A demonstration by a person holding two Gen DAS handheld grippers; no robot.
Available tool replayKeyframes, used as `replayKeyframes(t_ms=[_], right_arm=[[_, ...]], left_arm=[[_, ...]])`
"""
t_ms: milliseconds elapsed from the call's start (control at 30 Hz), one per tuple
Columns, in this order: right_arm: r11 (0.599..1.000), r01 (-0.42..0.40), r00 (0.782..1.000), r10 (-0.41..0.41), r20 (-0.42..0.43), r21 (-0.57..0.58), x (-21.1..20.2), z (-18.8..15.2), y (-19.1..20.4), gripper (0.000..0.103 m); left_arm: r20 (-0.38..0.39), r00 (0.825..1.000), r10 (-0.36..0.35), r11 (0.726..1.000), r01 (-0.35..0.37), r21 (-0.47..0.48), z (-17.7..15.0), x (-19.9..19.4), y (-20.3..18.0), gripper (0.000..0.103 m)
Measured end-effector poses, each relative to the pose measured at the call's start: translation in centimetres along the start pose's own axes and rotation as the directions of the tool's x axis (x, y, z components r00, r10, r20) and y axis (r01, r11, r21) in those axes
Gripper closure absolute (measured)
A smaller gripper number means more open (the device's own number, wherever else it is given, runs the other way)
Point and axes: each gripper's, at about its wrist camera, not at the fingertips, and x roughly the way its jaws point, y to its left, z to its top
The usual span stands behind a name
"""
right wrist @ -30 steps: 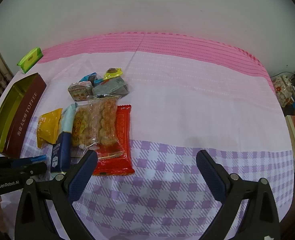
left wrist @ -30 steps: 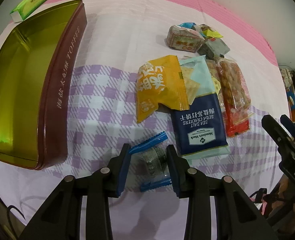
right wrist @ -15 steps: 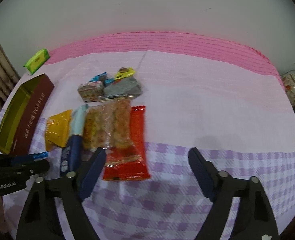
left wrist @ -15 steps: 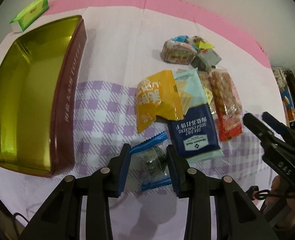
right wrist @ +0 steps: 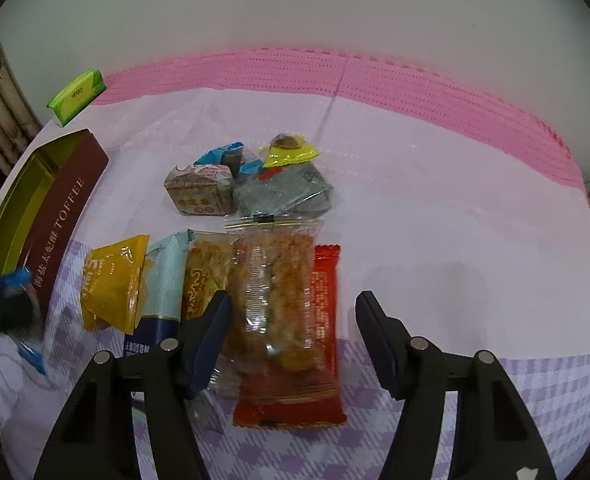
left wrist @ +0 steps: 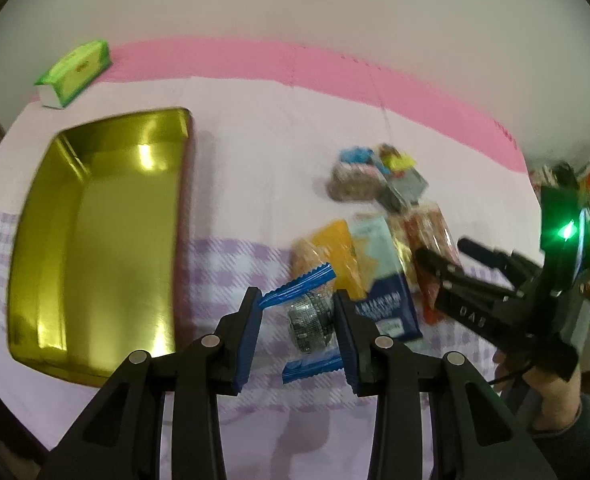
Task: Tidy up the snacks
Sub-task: 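Carry the candy bag into the gold tin while right gripper grasps peanut bar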
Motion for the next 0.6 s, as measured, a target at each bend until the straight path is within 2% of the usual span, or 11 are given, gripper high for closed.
replayKeyframes(t_ms=[100,133,200,267,533,600], right_arm=[[1.0,0.005,1.0,-0.005,-0.01,-0.011,0.6,-0.1,0.3,0.05],[1.0,0.003,1.0,-0.004,-0.013,-0.013,0.7,-0.2,0.4,0.058],[1.0,0.01,1.0,-0.01,-0.014,-0.011,0.8,-0.4,0.4,0.059],[1.0,-0.002,1.0,0.002,-0.004,-0.005,0.6,-0.5,0.4,0.065],[0.997,-0.023,1.0,0.023,0.01,0.072,-0.3,-1.4,-1.4,0.066],[0.995,-0.026,1.0,0.025,0.013,0.095,-0.4,-1.8,-2.0,0.066]], left_arm=[[0.023,1.0,0.017,1.0,-0.016,-0.026,0.9,-0.6,1.6,0.066],[0.028,0.999,0.022,0.999,-0.021,-0.036,1.1,-0.7,2.2,0.066],[0.036,0.999,0.03,0.998,-0.029,-0.05,1.0,-1.9,3.6,0.066],[0.043,0.998,0.046,0.997,-0.043,-0.067,1.2,-2.1,4.8,0.066],[0.016,0.995,0.102,0.981,-0.098,-0.17,1.9,-1.5,10.1,0.066],[0.002,0.996,0.09,0.977,-0.088,-0.196,2.0,-1.2,11.5,0.066]])
